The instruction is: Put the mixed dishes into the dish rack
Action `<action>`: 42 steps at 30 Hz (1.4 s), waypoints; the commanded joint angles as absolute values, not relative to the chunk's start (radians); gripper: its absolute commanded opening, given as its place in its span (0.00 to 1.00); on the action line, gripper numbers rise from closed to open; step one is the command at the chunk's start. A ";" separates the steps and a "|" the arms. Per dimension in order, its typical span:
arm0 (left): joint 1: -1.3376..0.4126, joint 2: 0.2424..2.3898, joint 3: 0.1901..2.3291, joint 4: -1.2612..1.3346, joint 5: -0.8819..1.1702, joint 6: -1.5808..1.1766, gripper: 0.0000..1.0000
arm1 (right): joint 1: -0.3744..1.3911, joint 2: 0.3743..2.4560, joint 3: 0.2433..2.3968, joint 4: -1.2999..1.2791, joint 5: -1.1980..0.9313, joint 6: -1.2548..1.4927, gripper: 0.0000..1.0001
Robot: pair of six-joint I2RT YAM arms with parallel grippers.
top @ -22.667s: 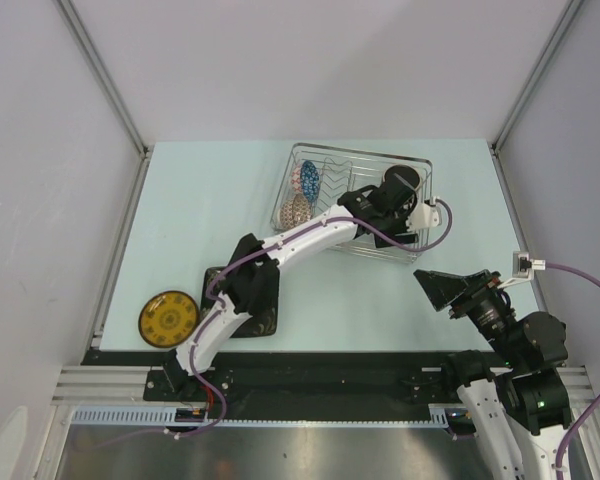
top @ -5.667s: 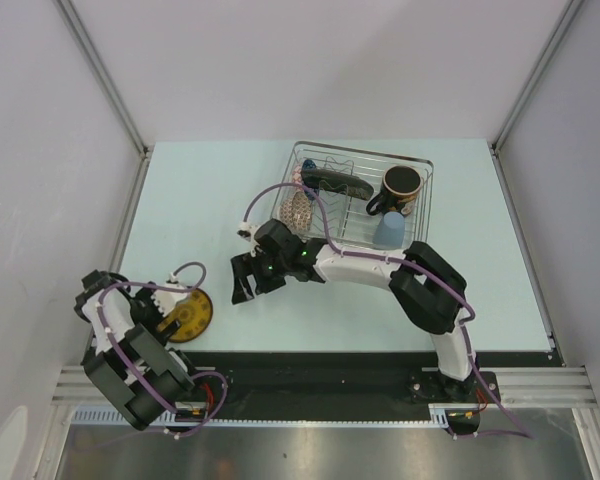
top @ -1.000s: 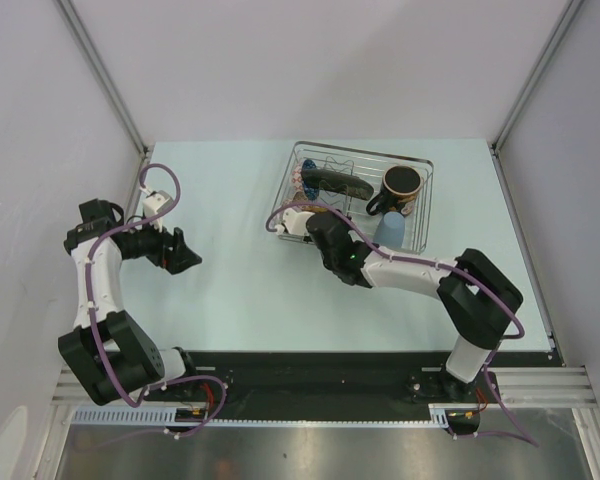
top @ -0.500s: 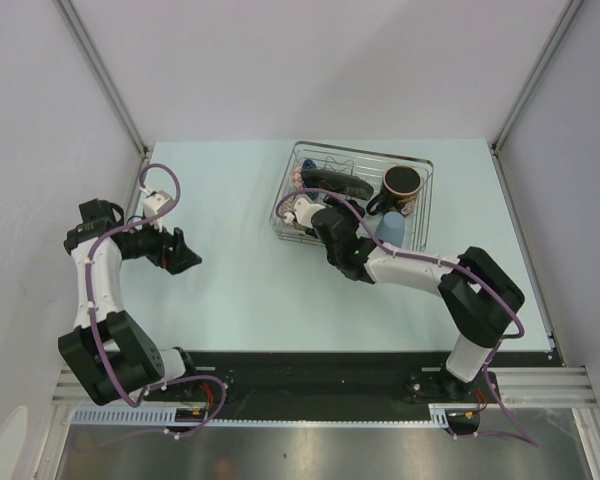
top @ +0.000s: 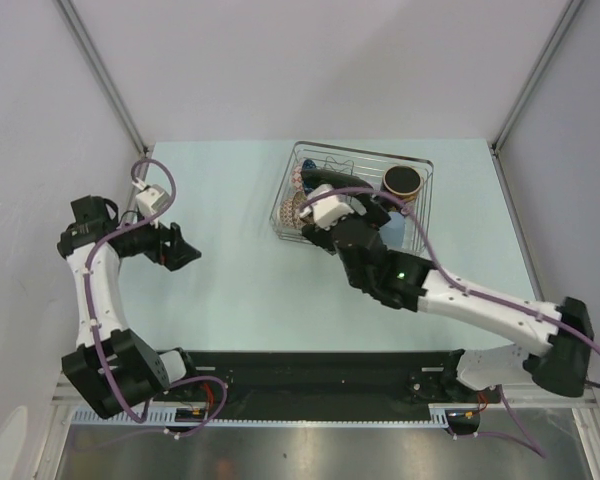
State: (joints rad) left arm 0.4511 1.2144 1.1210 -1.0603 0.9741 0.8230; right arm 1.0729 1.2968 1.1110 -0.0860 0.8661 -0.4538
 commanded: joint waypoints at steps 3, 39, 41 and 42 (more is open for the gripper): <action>0.382 1.065 1.097 -0.817 0.890 0.478 1.00 | 0.869 1.017 1.190 -0.618 0.514 0.292 1.00; -0.072 0.914 0.977 -0.595 0.407 0.109 1.00 | 0.848 0.966 1.101 -0.747 0.486 0.436 1.00; -0.072 0.917 0.976 -0.592 0.408 0.110 1.00 | 0.850 0.965 1.101 -0.742 0.486 0.430 1.00; -0.074 0.917 0.974 -0.594 0.408 0.112 1.00 | 0.848 0.963 1.101 -0.739 0.485 0.428 1.00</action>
